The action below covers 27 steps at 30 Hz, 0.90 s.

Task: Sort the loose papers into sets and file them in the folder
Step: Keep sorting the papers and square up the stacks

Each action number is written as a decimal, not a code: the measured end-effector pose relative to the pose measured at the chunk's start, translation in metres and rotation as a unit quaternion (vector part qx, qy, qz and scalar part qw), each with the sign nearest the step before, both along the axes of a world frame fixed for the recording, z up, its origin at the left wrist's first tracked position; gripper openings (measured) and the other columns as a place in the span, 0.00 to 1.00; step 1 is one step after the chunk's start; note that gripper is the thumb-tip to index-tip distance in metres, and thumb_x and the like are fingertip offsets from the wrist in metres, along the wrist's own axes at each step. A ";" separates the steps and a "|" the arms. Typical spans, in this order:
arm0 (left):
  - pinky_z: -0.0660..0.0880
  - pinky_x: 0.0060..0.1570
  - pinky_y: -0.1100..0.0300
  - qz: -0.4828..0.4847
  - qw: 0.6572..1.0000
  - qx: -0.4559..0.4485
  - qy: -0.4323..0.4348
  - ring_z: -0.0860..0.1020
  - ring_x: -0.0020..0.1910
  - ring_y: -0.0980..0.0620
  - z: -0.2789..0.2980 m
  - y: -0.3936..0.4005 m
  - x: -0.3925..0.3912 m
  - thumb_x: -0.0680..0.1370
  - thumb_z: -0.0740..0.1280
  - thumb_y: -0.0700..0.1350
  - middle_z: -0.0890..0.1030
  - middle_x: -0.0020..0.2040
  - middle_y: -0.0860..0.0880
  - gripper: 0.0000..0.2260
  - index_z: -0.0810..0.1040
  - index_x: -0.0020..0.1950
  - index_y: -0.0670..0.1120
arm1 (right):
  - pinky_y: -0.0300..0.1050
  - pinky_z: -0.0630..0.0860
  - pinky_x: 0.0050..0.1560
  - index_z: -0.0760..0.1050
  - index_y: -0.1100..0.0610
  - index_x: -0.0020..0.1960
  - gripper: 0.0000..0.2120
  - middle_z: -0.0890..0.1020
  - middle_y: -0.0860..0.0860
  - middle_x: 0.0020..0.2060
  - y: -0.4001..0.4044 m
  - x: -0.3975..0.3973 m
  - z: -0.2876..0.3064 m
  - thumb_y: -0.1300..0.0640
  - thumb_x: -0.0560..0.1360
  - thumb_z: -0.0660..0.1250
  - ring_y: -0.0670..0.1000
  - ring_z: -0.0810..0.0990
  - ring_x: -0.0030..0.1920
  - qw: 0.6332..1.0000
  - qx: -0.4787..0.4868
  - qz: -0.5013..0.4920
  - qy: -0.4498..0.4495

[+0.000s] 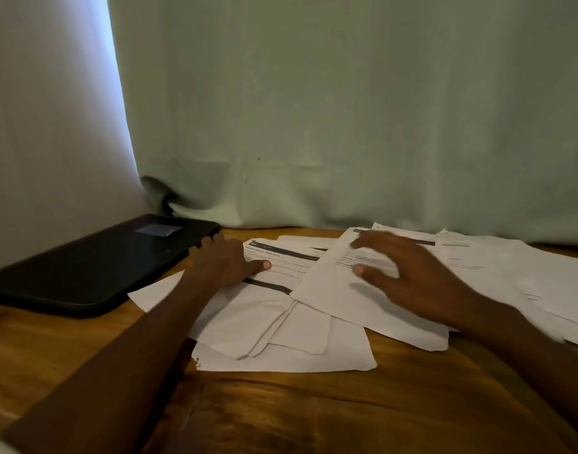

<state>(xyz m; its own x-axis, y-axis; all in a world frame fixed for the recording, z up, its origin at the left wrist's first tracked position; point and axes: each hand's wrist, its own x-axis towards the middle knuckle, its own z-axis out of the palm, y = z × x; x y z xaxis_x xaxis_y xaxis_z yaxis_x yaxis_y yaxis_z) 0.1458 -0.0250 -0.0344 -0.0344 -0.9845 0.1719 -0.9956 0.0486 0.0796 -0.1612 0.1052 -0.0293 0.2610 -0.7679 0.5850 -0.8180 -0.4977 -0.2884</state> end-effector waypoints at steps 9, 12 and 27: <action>0.43 0.77 0.35 -0.171 0.982 0.061 0.057 0.60 0.79 0.51 0.009 0.011 -0.015 0.80 0.63 0.41 0.64 0.79 0.57 0.26 0.70 0.73 0.65 | 0.49 0.76 0.64 0.83 0.41 0.51 0.20 0.84 0.39 0.54 -0.008 -0.013 -0.005 0.67 0.77 0.69 0.42 0.79 0.57 0.989 0.122 -0.014 0.087; 0.46 0.76 0.33 -0.165 0.983 0.058 0.058 0.65 0.77 0.50 0.005 0.007 -0.017 0.79 0.62 0.49 0.69 0.76 0.58 0.18 0.74 0.66 0.66 | 0.50 0.77 0.61 0.86 0.46 0.48 0.13 0.85 0.41 0.50 -0.009 -0.025 -0.005 0.64 0.77 0.71 0.42 0.80 0.53 0.990 0.127 -0.023 0.055; 0.68 0.71 0.50 -0.262 0.964 0.035 0.025 0.72 0.69 0.54 0.011 0.020 -0.027 0.74 0.61 0.76 0.74 0.71 0.59 0.30 0.71 0.73 0.66 | 0.49 0.72 0.69 0.73 0.37 0.70 0.21 0.77 0.36 0.66 -0.007 0.013 -0.012 0.35 0.79 0.61 0.39 0.74 0.66 0.979 0.149 0.003 0.136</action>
<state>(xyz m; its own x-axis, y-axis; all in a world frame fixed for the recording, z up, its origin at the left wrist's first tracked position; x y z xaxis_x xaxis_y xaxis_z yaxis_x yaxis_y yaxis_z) 0.1187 -0.0051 -0.0236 -0.5243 -0.8431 0.1196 -0.8302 0.5373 0.1484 -0.1486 0.0983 -0.0412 0.3815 -0.8918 0.2433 -0.8821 -0.4299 -0.1927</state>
